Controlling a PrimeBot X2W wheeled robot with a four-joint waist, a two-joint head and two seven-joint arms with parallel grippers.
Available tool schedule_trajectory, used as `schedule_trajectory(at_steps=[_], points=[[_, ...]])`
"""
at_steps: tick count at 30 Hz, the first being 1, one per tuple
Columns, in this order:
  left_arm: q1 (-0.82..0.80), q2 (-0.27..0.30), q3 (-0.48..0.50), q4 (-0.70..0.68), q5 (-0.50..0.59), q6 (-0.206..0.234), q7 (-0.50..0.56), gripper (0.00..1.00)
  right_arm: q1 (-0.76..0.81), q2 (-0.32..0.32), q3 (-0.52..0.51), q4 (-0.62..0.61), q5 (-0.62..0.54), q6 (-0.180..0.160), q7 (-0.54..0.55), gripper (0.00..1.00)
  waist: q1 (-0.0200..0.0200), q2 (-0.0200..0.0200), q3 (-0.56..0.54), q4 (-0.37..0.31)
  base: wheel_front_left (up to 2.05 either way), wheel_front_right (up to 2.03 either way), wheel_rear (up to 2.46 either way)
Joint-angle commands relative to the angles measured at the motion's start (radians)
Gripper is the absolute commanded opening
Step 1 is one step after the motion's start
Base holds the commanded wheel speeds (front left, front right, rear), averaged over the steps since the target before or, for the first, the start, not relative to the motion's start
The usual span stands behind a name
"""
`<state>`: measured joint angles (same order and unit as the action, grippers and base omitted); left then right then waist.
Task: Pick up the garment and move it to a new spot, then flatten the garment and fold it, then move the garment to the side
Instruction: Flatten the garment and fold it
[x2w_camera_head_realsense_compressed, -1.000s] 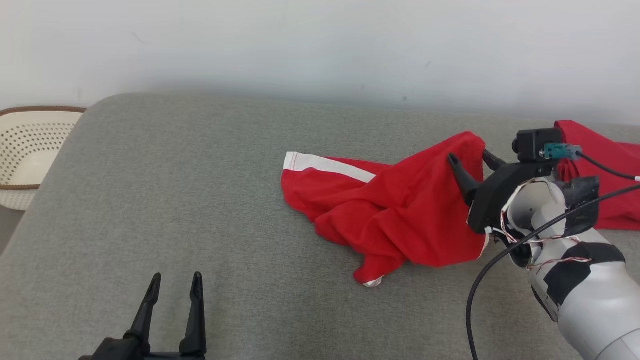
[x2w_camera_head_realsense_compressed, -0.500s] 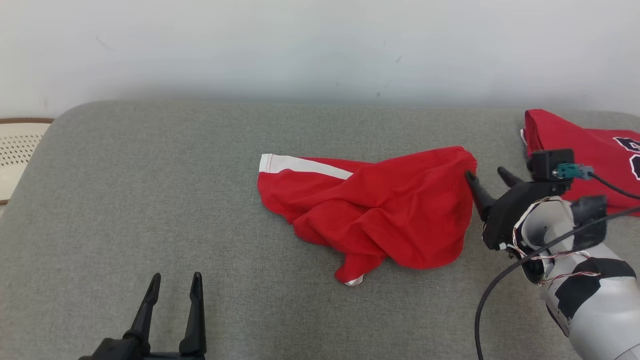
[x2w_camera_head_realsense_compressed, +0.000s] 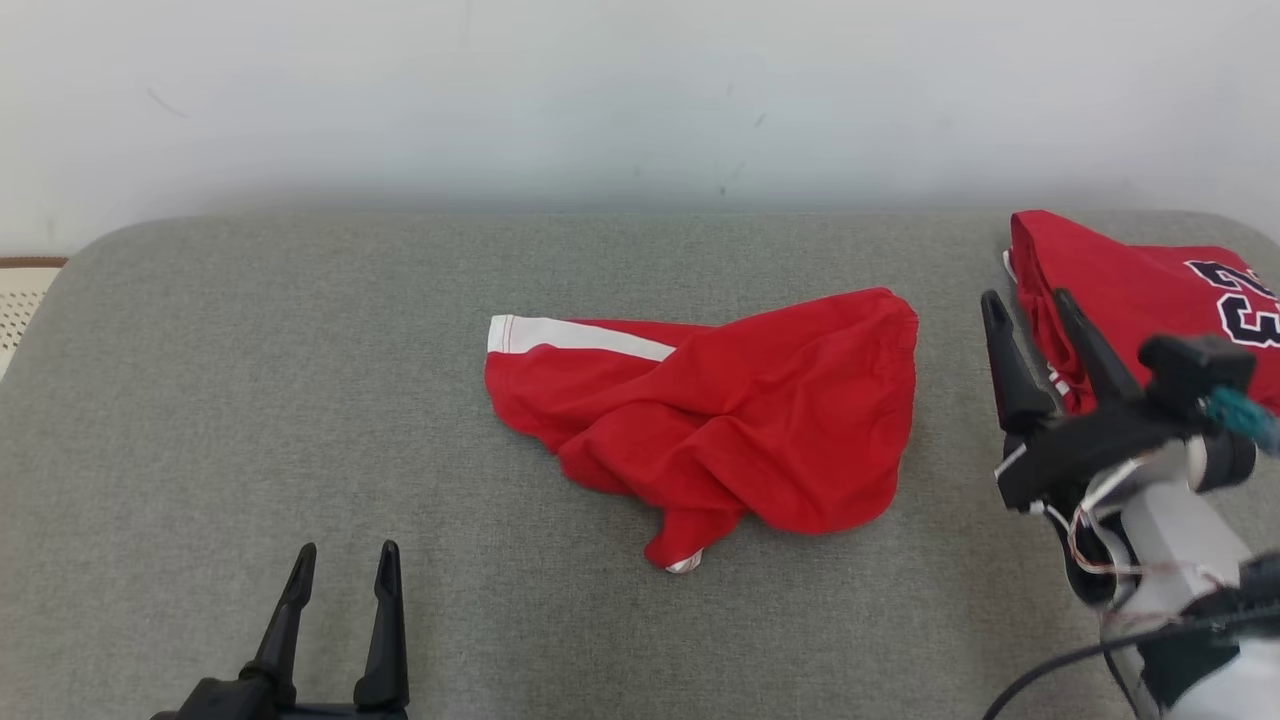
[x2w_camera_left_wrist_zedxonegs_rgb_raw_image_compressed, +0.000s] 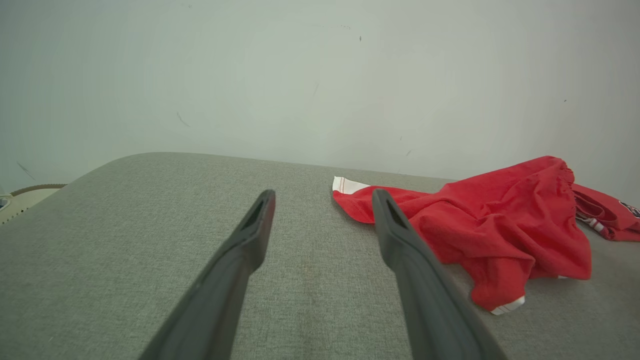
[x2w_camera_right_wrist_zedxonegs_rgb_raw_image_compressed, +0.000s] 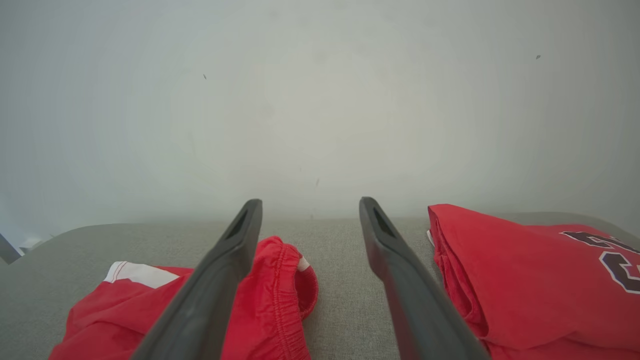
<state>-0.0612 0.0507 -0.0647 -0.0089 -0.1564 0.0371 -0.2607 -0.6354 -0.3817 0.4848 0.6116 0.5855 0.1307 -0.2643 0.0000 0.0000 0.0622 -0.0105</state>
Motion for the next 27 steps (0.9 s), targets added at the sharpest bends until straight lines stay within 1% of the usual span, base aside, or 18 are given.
schedule_trajectory(at_steps=[1,4,7,10,13,17,21,27], points=[[0.012,0.0,0.003,-0.003,-0.001,0.001,-0.006,1.0,0.051,0.011,-0.022,-0.029,-0.02,0.0,0.0,1.0,0.0,0.0,0.0,-0.006,0.0,0.0,0.0],[0.012,0.0,0.002,-0.001,0.0,0.002,-0.006,1.0,0.15,0.039,-0.122,-0.146,-0.085,0.0,0.0,1.0,0.0,0.0,-0.004,-0.013,0.0,0.0,0.0],[0.012,0.0,0.001,0.002,0.0,0.001,-0.006,1.0,0.256,0.073,-0.202,-0.236,-0.14,0.0,0.0,1.0,0.0,0.0,-0.009,-0.018,0.0,0.0,0.0],[0.016,0.0,0.004,0.006,0.0,-0.003,-0.006,1.0,0.331,0.107,-0.25,-0.309,-0.196,0.0,-0.001,1.0,0.0,0.0,-0.012,-0.026,0.0,0.0,0.0],[0.017,0.0,0.001,0.017,0.0,-0.007,-0.006,1.0,0.405,0.149,-0.302,-0.364,-0.217,0.0,0.0,1.0,0.0,0.0,-0.017,-0.029,0.0,0.0,0.0],[0.019,0.0,-0.01,0.033,-0.013,-0.009,-0.006,1.0,0.47,0.184,-0.31,-0.413,-0.249,0.0,0.0,1.0,0.0,0.0,-0.017,-0.042,0.0,0.0,0.0],[-0.003,0.0,-0.039,0.071,-0.02,-0.03,-0.006,1.0,0.488,0.198,-0.305,-0.425,-0.27,0.0,-0.001,1.0,0.0,0.0,-0.014,-0.052,0.0,0.0,0.0],[-0.047,0.0,-0.133,0.165,-0.019,-0.072,-0.006,1.0,0.47,0.209,-0.283,-0.422,-0.275,0.0,0.001,1.0,0.0,0.0,-0.001,-0.078,0.0,0.0,0.0]])
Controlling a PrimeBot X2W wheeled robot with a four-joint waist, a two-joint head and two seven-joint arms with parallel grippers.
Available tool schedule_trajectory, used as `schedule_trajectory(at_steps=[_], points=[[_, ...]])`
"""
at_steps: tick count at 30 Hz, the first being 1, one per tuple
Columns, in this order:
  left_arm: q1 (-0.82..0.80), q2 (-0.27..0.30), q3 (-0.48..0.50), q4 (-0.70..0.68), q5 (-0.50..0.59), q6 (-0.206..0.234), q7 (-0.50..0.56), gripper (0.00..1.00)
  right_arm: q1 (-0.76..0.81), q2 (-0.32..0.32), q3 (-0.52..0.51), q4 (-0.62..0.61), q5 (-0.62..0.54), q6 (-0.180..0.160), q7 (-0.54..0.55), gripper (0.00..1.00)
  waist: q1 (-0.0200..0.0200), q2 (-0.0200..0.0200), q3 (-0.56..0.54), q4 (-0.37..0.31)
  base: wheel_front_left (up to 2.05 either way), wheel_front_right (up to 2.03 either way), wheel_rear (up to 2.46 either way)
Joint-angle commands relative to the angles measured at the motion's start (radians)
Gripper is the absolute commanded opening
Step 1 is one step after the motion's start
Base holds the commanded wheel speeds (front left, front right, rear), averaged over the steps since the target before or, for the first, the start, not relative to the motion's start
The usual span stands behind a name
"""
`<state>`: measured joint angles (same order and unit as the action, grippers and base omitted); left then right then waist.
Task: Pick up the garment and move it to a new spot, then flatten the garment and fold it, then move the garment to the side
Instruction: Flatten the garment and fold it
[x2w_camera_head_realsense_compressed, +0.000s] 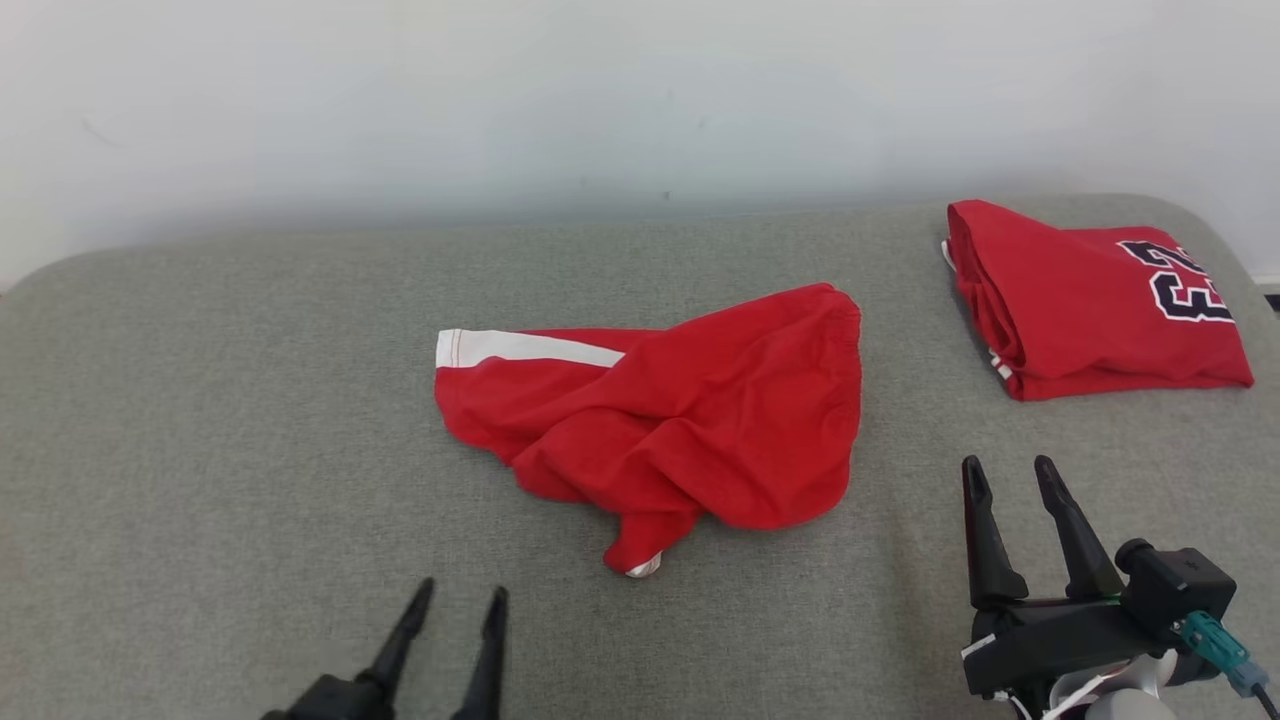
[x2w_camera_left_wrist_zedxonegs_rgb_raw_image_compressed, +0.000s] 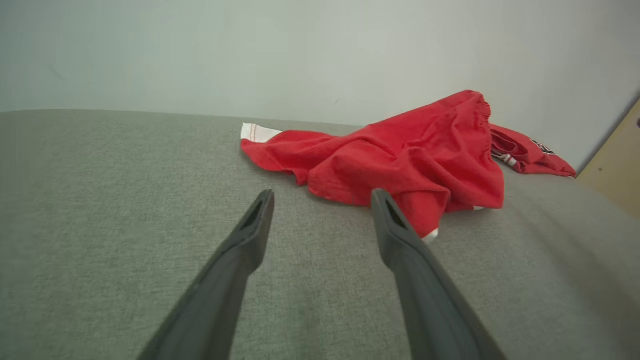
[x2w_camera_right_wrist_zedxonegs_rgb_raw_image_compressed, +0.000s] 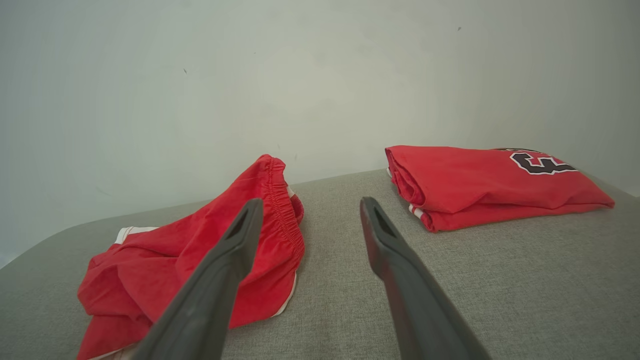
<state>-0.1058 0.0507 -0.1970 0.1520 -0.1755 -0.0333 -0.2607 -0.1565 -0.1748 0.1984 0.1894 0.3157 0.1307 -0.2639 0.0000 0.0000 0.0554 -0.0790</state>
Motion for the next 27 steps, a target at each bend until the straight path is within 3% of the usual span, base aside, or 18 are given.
schedule_trajectory(at_steps=[1,17,27], points=[[-0.013,0.0,-0.018,0.022,-0.004,-0.005,-0.006,1.0,-0.014,0.002,0.006,0.0,-0.006,0.0,0.001,1.0,0.0,0.0,0.009,-0.015,0.0,0.0,0.0],[-0.164,0.001,-0.157,0.232,-0.019,-0.016,-0.006,1.0,-0.061,0.02,0.038,0.01,0.006,0.0,0.0,1.0,0.0,0.0,0.084,-0.163,0.0,0.0,0.0],[-0.244,0.001,-0.159,0.347,-0.01,-0.021,-0.006,1.0,-0.077,0.034,0.042,0.013,0.008,0.0,-0.001,1.0,0.0,0.0,0.113,-0.21,0.0,0.0,0.0]])
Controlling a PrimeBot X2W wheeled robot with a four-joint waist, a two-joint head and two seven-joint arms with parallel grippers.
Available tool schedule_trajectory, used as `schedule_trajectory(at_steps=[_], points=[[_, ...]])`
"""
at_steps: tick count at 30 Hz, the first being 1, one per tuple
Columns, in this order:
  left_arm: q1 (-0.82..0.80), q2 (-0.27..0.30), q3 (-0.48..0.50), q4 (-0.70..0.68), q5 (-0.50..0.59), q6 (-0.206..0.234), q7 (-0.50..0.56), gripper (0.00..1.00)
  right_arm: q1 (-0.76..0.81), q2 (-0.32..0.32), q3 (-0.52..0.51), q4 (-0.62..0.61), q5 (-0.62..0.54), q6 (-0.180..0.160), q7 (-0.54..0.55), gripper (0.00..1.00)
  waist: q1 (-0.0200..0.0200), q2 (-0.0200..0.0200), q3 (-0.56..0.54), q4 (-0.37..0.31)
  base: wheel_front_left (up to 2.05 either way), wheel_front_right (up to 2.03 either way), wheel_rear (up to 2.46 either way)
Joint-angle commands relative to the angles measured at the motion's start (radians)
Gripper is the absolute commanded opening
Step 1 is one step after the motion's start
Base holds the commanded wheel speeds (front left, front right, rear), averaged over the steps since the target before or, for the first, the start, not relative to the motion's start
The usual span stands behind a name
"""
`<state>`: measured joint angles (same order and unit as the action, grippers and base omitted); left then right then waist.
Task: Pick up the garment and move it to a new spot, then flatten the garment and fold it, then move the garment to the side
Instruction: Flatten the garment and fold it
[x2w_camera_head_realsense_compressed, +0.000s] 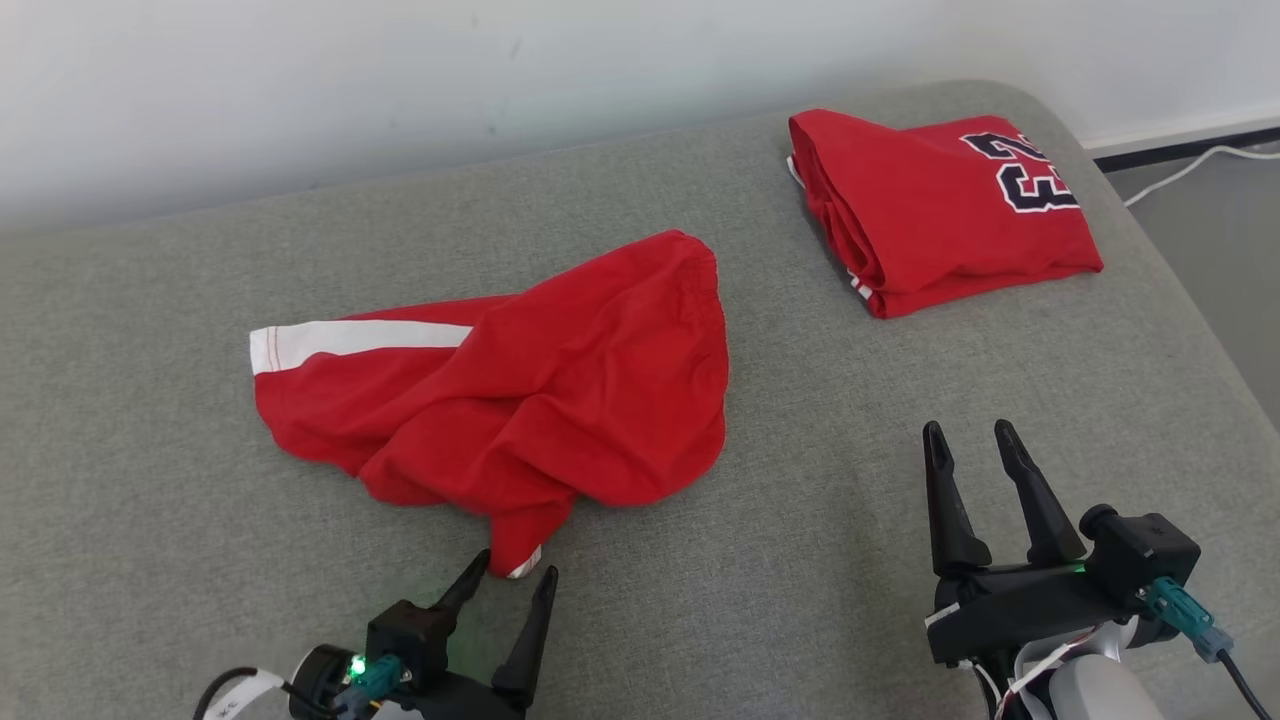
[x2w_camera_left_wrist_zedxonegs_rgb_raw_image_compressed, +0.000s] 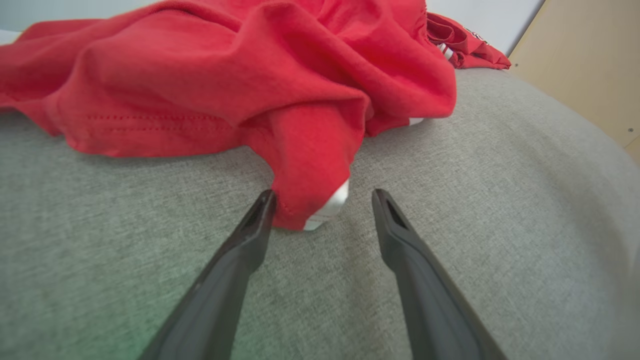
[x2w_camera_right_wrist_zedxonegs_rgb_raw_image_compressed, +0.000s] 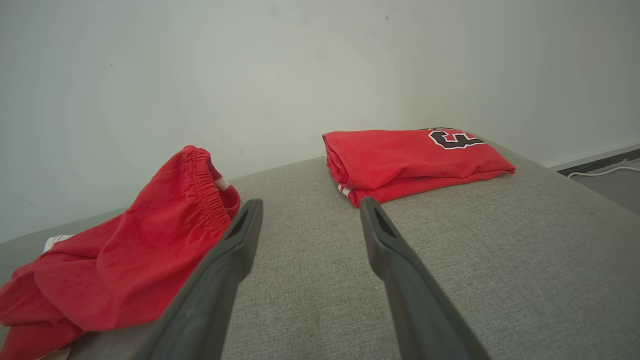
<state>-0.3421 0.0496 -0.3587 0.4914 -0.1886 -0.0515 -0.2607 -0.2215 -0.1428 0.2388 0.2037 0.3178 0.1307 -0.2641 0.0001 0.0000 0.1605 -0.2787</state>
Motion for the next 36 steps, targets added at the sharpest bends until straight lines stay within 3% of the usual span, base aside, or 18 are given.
schedule_trajectory(at_steps=[1,2,3,4,5,14,28,36], points=[[-0.015,0.002,0.007,0.012,-0.003,0.001,-0.006,1.0,-0.013,0.004,0.001,-0.001,0.004,0.0,0.0,1.0,-0.0001,0.0,0.009,-0.012,0.0,0.0,0.0],[-0.02,0.002,0.01,0.025,-0.003,0.006,-0.006,1.0,-0.012,0.006,0.001,0.0,0.003,0.0,-0.001,1.0,-0.0001,0.0,0.008,-0.013,0.0,0.0,0.0],[-0.024,0.002,0.014,0.031,-0.006,0.008,-0.006,0.88,-0.011,0.007,0.001,0.0,0.002,0.0,-0.001,1.0,-0.0001,0.0,0.008,-0.014,0.0,0.0,0.0],[-0.03,0.002,0.019,0.03,-0.01,0.012,-0.006,0.09,-0.009,0.008,0.001,0.001,0.001,0.0,-0.001,1.0,-0.0001,0.0,0.006,-0.013,0.0,0.0,0.0],[-0.028,0.002,0.02,0.035,-0.007,0.012,-0.006,0.0,-0.009,0.009,0.001,0.003,-0.001,0.0,-0.001,1.0,-0.0001,0.0,0.004,-0.012,0.0,0.0,0.0],[0.018,0.009,0.078,-0.062,0.034,0.011,-0.006,0.0,0.016,0.001,-0.011,0.011,-0.001,0.0,-0.001,1.0,-0.0001,0.0,-0.021,0.067,0.0,0.0,0.0],[0.145,0.134,0.073,-0.277,0.126,0.005,0.004,0.0,0.059,0.016,-0.019,0.027,0.009,0.0,-0.001,1.0,-0.0001,0.0,-0.082,0.254,0.0,0.0,0.0],[0.245,0.2,0.083,-0.323,0.127,0.016,0.041,0.0,0.069,0.018,-0.013,0.036,0.012,0.0,-0.001,1.0,-0.0001,0.0,-0.096,0.296,0.0,0.0,0.0]])
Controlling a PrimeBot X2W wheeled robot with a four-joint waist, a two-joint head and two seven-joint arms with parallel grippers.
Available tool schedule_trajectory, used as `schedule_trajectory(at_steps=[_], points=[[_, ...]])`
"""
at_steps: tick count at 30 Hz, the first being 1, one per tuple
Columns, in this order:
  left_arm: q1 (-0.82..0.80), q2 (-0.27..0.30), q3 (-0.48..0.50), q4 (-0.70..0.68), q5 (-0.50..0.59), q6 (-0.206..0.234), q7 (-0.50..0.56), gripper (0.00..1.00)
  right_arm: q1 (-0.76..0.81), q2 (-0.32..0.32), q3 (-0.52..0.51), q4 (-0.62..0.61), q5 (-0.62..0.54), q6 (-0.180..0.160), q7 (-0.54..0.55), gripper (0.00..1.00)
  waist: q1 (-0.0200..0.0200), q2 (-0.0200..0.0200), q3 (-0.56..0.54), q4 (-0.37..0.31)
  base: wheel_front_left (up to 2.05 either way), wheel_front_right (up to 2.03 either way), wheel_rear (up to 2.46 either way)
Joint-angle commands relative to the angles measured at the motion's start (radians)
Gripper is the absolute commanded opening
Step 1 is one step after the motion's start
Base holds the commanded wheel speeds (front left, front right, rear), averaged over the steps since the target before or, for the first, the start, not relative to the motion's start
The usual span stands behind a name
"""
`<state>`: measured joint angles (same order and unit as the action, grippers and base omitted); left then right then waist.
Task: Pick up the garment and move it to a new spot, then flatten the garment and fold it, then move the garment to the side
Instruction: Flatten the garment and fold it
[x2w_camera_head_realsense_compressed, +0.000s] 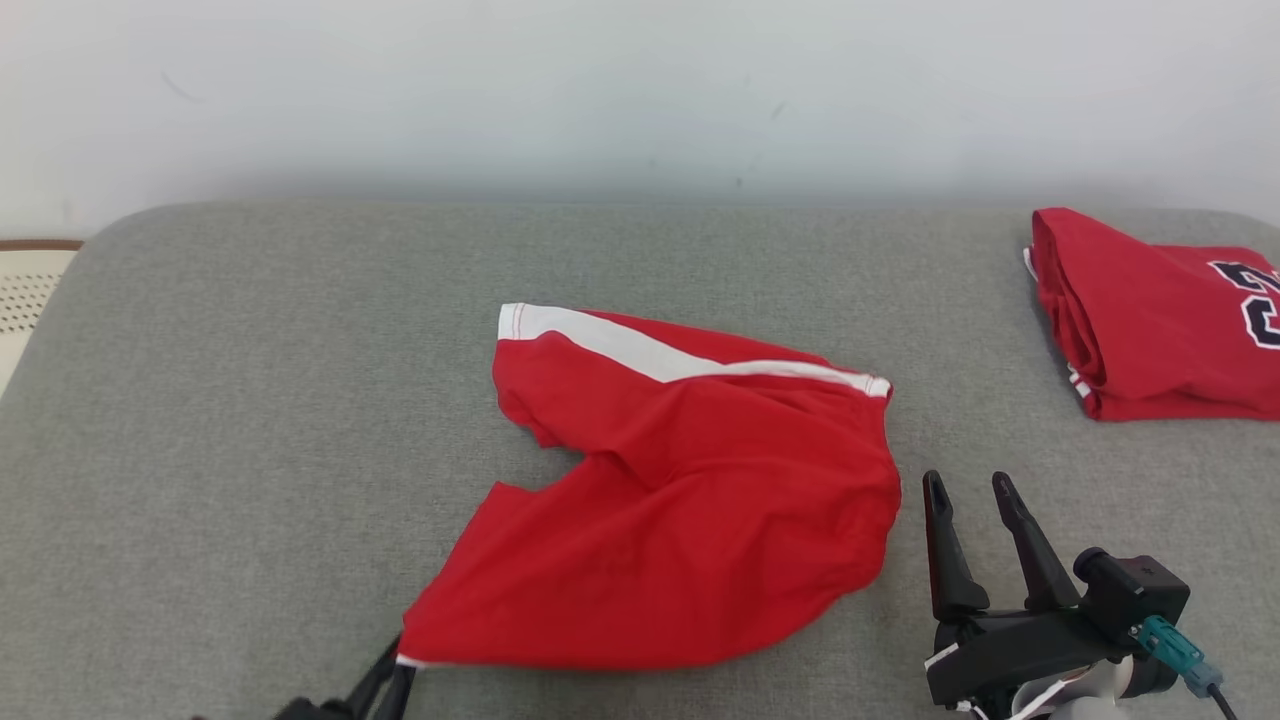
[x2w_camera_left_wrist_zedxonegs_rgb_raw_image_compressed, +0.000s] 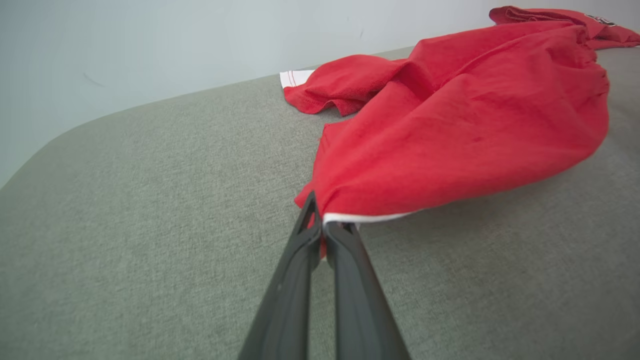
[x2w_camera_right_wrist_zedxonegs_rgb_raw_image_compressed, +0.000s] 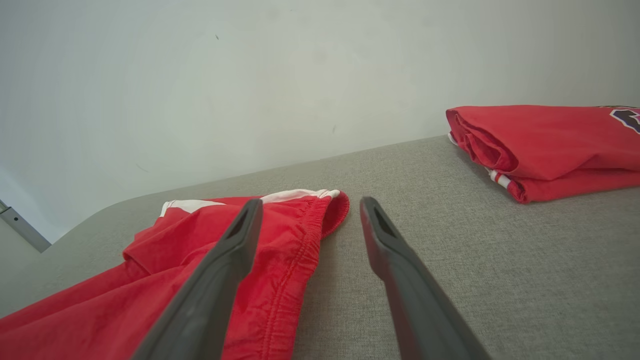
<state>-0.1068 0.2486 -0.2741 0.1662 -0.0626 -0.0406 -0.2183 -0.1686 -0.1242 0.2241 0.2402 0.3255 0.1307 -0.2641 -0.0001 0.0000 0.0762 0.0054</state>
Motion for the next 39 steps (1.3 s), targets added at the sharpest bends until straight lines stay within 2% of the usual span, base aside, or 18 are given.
schedule_trajectory(at_steps=[1,3,4,5,6,15,24,30,39], points=[[0.019,0.0,-0.002,0.013,-0.004,0.006,-0.003,0.0,0.016,-0.002,0.003,0.002,0.006,0.0,-0.001,1.0,0.0001,0.0,-0.012,0.013,0.0,0.0,0.0],[0.034,-0.007,-0.006,0.032,-0.011,0.007,-0.009,0.0,0.014,-0.009,0.004,0.006,0.008,0.0,-0.001,1.0,0.0001,0.0,-0.012,0.014,0.0,0.0,0.0],[0.039,-0.013,-0.009,0.045,-0.013,0.01,-0.012,0.26,0.013,-0.01,0.005,0.008,0.009,0.0,-0.001,1.0,0.0001,0.0,-0.012,0.014,0.0,0.0,0.0],[0.044,-0.015,-0.011,0.058,-0.013,0.013,-0.015,0.72,0.013,-0.013,0.006,0.01,0.01,0.0,-0.001,1.0,0.0001,0.0,-0.011,0.014,0.0,0.0,0.0],[0.046,-0.021,-0.01,0.072,-0.02,0.015,-0.02,1.0,0.012,-0.015,0.006,0.011,0.012,0.0,-0.001,1.0,0.0001,0.0,-0.01,0.014,0.0,0.0,0.0],[0.076,-0.063,0.016,0.086,-0.058,0.05,-0.046,1.0,0.019,-0.028,-0.002,0.014,0.014,0.0,-0.001,1.0,0.0001,0.0,-0.016,0.027,0.0,0.0,0.0],[0.169,-0.085,0.097,-0.109,-0.069,0.11,-0.048,1.0,0.038,-0.049,-0.018,0.023,0.018,0.0,-0.001,1.0,0.0001,0.0,-0.033,0.043,0.0,0.0,0.0],[0.187,-0.089,0.13,-0.178,-0.066,0.125,-0.048,1.0,0.04,-0.051,-0.012,0.032,0.026,0.0,0.017,1.0,0.0001,0.0,-0.04,0.041,0.0,0.0,0.0],[0.143,-0.122,0.205,-0.219,-0.078,0.142,-0.048,1.0,0.058,-0.085,0.09,0.065,0.114,0.0,0.111,1.0,0.0001,0.0,-0.055,0.032,0.0,0.0,0.0]])
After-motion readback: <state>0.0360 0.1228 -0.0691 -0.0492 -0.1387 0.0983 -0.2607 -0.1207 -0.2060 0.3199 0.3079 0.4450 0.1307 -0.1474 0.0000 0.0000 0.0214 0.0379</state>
